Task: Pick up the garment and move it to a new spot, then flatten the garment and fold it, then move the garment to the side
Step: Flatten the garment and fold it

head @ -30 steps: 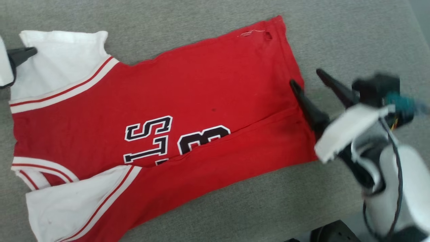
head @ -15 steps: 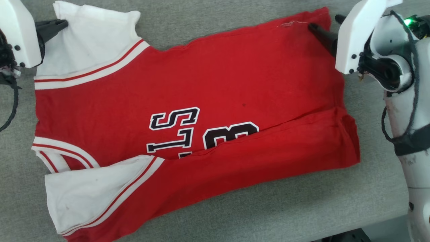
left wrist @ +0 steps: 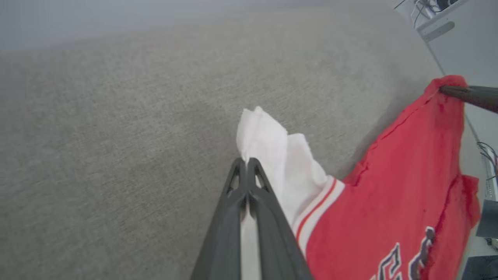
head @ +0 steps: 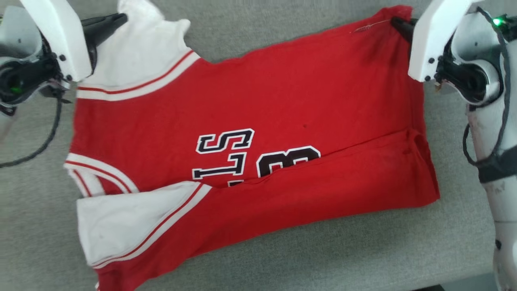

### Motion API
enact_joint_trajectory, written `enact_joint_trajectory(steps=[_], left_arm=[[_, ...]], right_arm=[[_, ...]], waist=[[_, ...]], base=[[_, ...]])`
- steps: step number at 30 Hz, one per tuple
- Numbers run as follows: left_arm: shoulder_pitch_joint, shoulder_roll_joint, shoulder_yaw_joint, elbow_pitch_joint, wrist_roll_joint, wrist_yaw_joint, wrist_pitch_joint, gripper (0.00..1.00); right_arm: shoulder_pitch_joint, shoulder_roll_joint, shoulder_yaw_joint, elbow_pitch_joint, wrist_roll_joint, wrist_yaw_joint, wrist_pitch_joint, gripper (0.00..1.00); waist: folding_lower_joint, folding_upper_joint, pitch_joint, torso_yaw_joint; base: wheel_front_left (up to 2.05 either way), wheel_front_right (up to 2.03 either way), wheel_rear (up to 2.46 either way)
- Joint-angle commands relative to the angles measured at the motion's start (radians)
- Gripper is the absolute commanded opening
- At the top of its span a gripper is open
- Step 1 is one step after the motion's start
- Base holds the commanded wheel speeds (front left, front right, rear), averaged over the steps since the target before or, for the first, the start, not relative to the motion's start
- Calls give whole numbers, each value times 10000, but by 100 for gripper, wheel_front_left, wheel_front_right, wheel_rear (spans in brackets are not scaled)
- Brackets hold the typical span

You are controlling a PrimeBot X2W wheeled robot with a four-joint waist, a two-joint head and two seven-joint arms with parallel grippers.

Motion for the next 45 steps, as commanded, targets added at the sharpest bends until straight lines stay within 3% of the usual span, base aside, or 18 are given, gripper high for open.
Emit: enact_joint_trajectory(steps=[1, 8, 16, 27, 33, 40, 43, 44, 45], left_arm=[[239, 11, 11, -233, -98, -23, -194, 0], [1257, 638, -324, -2496, -313, -23, -1738, 0], [3348, 1937, -1001, -4553, -250, -22, -3846, 0], [6173, 2912, -1686, -6082, -382, -19, -6476, 0], [7220, 2615, -1797, -5965, -421, -11, -6895, 0], [7613, 1564, -1832, -4915, -635, -11, -6981, 0], [7549, 1271, -1836, -4485, -677, -11, -6995, 0], [7506, 1236, -1849, -4301, -550, -11, -6999, 1], [7489, 1143, -1874, -4179, -465, -11, -7004, 11]], right_arm=[[278, -7, -26, -184, 167, -3, -149, 0], [2037, -668, 54, -1707, 435, -3, -347, 0], [5018, -1373, -696, -3697, 792, -3, 73, 0], [8102, -1239, -2294, -5963, 684, -3, 539, 0], [9093, -789, -3056, -6435, 772, -3, 604, 0], [9038, -236, -3374, -5455, 773, -2, 16, 0], [8872, -286, -3325, -4956, 556, -3, -284, 0], [8796, -267, -3256, -4826, 528, -2, -378, 0], [8720, -249, -3208, -4704, 538, -2, -451, 0]], waist=[[0, 0, -411, 273], [0, 0, -1487, 853], [0, 0, -2414, 1333], [0, 0, -2989, 1730], [0, 0, -3011, 1935], [0, 0, -2825, 2044], [0, 0, -2729, 2016], [0, 0, -2691, 2000], [0, 0, -2668, 1985]], base=[[0, 0, 0], [0, 0, 0], [0, 0, 0], [0, 0, 0], [0, 0, 0], [0, 0, 0], [0, 0, 0], [0, 0, 0], [0, 0, 0]])
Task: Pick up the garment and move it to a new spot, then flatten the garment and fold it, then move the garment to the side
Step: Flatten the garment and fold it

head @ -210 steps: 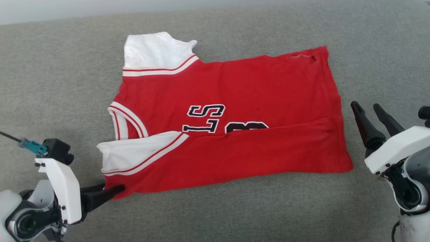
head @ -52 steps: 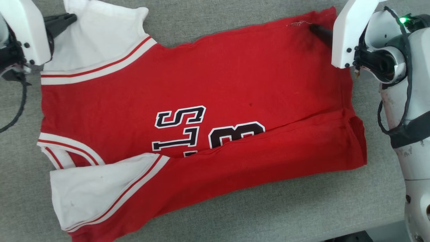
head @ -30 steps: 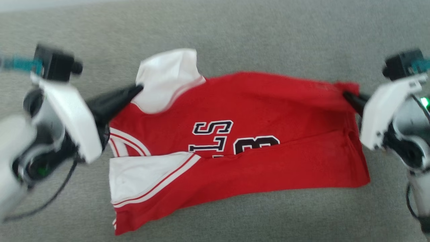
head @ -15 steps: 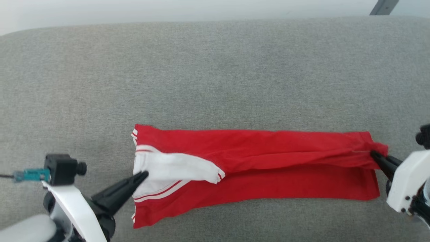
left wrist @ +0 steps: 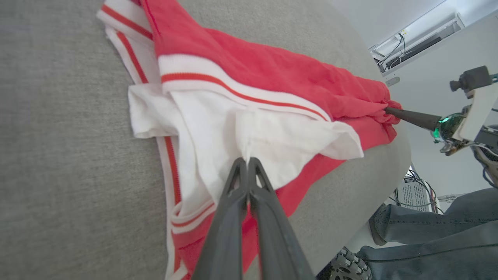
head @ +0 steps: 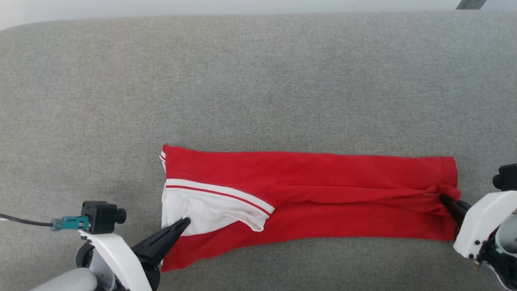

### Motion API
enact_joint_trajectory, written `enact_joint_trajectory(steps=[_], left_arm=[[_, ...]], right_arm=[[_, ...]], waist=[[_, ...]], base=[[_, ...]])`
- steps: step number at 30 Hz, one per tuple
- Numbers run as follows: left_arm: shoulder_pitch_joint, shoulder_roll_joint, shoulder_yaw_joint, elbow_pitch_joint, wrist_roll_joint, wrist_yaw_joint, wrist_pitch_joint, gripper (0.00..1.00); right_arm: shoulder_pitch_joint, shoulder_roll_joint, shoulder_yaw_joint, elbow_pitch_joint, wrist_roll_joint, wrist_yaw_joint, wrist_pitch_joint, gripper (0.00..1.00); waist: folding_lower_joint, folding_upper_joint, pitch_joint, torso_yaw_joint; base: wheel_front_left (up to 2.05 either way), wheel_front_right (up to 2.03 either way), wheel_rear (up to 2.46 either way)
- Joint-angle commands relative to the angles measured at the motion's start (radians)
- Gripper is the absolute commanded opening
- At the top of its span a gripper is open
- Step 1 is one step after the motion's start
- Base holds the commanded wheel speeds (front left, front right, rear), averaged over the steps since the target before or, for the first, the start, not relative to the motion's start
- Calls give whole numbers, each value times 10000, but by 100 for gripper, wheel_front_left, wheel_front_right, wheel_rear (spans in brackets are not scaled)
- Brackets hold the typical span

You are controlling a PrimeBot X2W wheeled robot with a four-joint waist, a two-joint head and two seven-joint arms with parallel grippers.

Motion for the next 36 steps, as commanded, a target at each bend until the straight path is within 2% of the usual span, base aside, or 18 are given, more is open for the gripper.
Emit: enact_joint_trajectory(steps=[1, 2, 3, 5, 6, 7, 8, 15, 16, 22, 29, 36], left_arm=[[-38, -180, -26, 235, 187, 4, -61, 29], [-59, -204, -28, 309, 243, 4, -67, 39], [-81, -210, -27, 386, 353, 4, -73, 47], [-58, -307, 39, 493, 404, 4, -82, 52], [-19, -365, 171, 511, 457, 4, -86, 71], [-19, -365, 171, 511, 457, 4, -86, 71], [150, -417, 522, 587, 596, 4, -90, 99], [1235, -994, 2286, 783, 1360, 4, -90, 100], [1235, -994, 2286, 783, 1360, 4, -90, 100], [2492, -2163, 4507, 1603, 2619, 4, -87, 100], [3678, -3886, 7442, 2069, 4894, 4, -88, 100], [4521, -5100, 9377, 1799, 8106, 4, -88, 100]], right_arm=[[-261, 6, 133, 244, 48, -1, -206, 35], [-298, -11, 169, 298, 65, 0, -254, 59], [-318, -43, 170, 304, 87, 0, -301, 100], [-331, -106, 103, 228, 117, -1, -413, 100], [-309, -128, 53, 146, 140, -1, -446, 100], [-309, -128, 53, 146, 140, -1, -446, 100], [-197, -171, -140, -53, 212, 0, -437, 100], [260, -306, -1120, -316, 364, 0, -32, 100], [260, -306, -1120, -316, 364, 0, -32, 100], [180, -110, -1705, 641, 413, 0, 118, 100], [-114, -41, -1563, 1461, 610, 0, 592, 100], [-282, -82, -1462, 2123, 597, 0, 894, 100]], waist=[[0, 0, 65, -52], [0, 0, 69, -57], [0, 0, 66, -51], [0, 0, 46, -14], [0, 0, 29, 20], [0, 0, 29, 20], [0, 0, -26, 121], [0, 0, -304, 584], [0, 0, -304, 584], [0, 0, -431, 1062], [0, 0, -526, 1541], [0, 0, -618, 1850]], base=[[0, 0, 0], [0, 0, 0], [0, 0, 0], [0, 0, 0], [0, 0, 0], [0, 0, 0], [0, 0, 0], [0, 0, 0], [0, 0, 0], [0, 0, 0], [0, 0, 0], [0, 0, 0]])
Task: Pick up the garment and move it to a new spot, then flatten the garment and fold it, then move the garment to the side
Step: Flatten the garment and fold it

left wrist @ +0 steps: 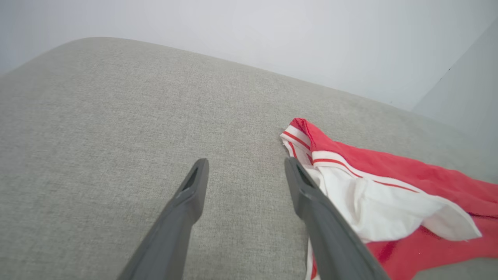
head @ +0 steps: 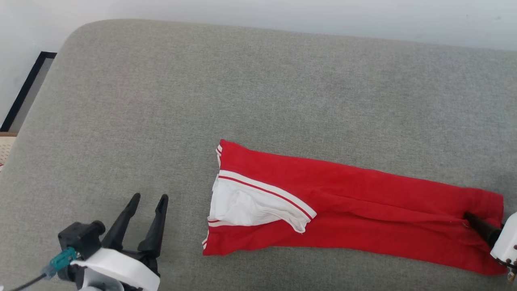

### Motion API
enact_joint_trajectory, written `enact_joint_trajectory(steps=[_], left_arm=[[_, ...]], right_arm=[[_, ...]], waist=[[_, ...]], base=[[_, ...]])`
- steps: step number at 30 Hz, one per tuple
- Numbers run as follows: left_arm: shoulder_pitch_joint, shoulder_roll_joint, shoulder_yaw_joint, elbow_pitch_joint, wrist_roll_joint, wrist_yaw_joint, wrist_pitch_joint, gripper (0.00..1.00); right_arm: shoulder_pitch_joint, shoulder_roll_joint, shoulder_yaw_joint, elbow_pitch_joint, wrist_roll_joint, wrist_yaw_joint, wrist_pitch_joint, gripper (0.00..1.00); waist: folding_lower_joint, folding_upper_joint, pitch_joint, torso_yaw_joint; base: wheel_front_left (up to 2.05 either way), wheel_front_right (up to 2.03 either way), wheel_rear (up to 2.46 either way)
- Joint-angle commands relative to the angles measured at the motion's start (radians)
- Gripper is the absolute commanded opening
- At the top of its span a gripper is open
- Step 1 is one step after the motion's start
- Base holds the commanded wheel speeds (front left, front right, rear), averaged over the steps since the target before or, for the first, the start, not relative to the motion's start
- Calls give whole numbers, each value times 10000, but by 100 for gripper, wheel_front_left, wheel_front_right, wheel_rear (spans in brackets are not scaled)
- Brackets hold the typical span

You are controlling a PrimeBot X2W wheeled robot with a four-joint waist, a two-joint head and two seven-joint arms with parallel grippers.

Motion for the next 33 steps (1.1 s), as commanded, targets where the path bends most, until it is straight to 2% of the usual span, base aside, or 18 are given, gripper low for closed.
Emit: enact_joint_trajectory(steps=[1, 8, 9, 10, 11, 12, 17, 25, 29, 33], left_arm=[[138, -107, 274, -1, 352, 4, -48, 100], [578, -975, 1435, -145, 2227, 4, -48, 100], [628, -1099, 1527, -165, 2349, 4, -48, 100], [636, -1128, 1607, -213, 2589, 4, -48, 100], [656, -1175, 1671, -241, 2751, 4, -48, 100], [684, -1258, 1711, -264, 2799, 4, -48, 100], [746, -1367, 1915, -405, 2833, 4, -48, 100], [835, -1251, 1932, -475, 2785, 4, -48, 100], [915, -1257, 1978, -551, 2791, 4, -49, 100], [946, -1213, 1911, -689, 2593, 4, -49, 100]], right_arm=[[2, 156, 159, 254, -35, 0, 133, 100], [-103, 362, 503, 992, -178, 2, 376, 100], [-113, 391, 540, 1106, -214, 2, 426, 95], [-116, 424, 571, 1216, -255, 2, 485, 45], [-123, 456, 605, 1299, -262, 2, 493, 6], [-156, 476, 593, 1368, -259, 2, 485, 0], [-359, 394, 353, 1466, -351, -1, 279, 0], [-605, -75, -483, 1438, -525, -37, -158, 0], [-785, -306, -1105, 1224, -573, -23, -372, 0], [-912, -805, -1936, 1043, -706, -11, -381, 0]], waist=[[0, 0, -25, 40], [0, 0, -81, 75], [0, 0, -78, 71], [0, 0, -80, 68], [0, 0, -82, 59], [0, 0, -80, 50], [0, 0, -88, -31], [0, 0, -181, -228], [0, 0, -235, -390], [0, 0, -230, -564]], base=[[0, 0, 0], [0, 0, 0], [0, 0, 0], [0, 0, 0], [0, 0, 0], [0, 0, 0], [0, 0, 0], [0, 0, 0], [0, 0, 0], [0, 0, 0]])
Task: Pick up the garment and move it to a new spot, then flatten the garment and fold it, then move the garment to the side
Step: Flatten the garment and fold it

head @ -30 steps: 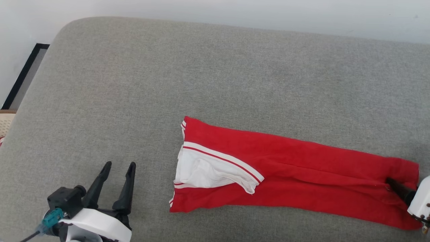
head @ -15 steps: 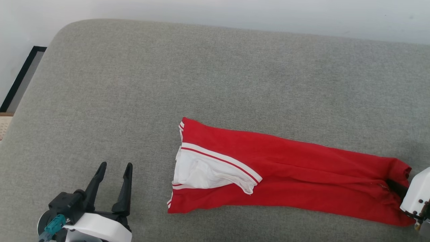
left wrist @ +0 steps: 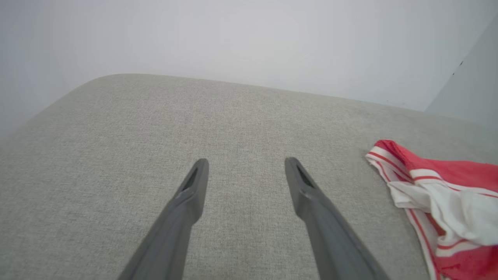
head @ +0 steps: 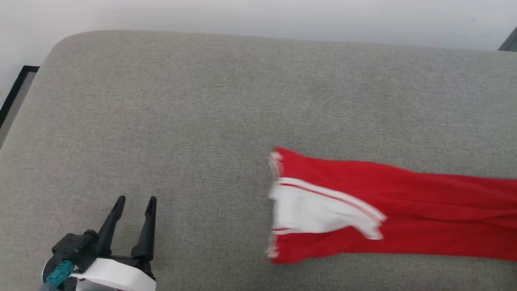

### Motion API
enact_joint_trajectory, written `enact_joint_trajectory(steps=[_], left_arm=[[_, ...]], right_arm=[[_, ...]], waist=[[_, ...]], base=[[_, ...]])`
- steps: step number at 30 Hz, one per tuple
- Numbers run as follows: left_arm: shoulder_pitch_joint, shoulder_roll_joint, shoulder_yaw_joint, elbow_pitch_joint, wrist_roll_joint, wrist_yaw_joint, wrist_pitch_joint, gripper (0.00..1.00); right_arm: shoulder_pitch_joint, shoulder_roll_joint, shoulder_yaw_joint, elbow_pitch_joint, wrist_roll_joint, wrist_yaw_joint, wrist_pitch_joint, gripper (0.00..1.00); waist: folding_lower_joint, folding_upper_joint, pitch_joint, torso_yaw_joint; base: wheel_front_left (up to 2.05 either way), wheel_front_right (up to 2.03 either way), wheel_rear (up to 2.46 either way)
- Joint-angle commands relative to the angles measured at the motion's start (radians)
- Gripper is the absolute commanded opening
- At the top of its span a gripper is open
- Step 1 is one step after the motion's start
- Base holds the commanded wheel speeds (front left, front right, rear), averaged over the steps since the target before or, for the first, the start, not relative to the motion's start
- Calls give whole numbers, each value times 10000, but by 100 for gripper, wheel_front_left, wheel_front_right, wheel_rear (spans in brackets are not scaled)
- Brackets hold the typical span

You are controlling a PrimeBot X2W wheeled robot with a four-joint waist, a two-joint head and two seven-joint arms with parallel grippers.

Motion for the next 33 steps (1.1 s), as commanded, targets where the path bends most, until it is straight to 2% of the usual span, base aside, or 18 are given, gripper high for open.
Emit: enact_joint_trajectory(steps=[1, 7, 11, 15, 20, 27, 33], left_arm=[[62, 83, -3, -61, -34, 4, -49, 100], [-151, 223, -103, -335, -165, 4, -49, 100], [-223, 241, -108, -526, -248, 5, -49, 100], [-233, 270, -168, -687, -323, 4, -49, 100], [-231, 330, -266, -872, -398, 5, -49, 100], [-173, 364, -268, -976, -432, 5, -49, 100], [-220, 348, -339, -832, -377, 5, -49, 100]], right_arm=[[-105, -287, -360, -46, -138, -24, -43, 0], [-204, -953, -1584, -13, -727, -16, -85, 0], [-375, -966, -2076, 6, -908, -15, -84, 0], [-438, -704, -1911, -133, -910, -15, -7, 0], [-108, -413, -947, -817, -510, -15, 261, 0], [713, -72, 1358, -3064, 447, -15, 842, 0], [1089, 347, 3028, -4281, 784, -13, 1123, 0]], waist=[[0, -1, 33, -78], [0, -1, 161, -266], [0, -1, 225, -346], [0, -1, 224, -409], [0, -1, 174, -416], [0, -1, 40, -352], [0, -1, -61, -266]], base=[[0, 0, 0], [0, 0, 0], [0, 0, 0], [0, 0, 0], [0, 0, 0], [0, 0, 0], [0, 0, 0]])
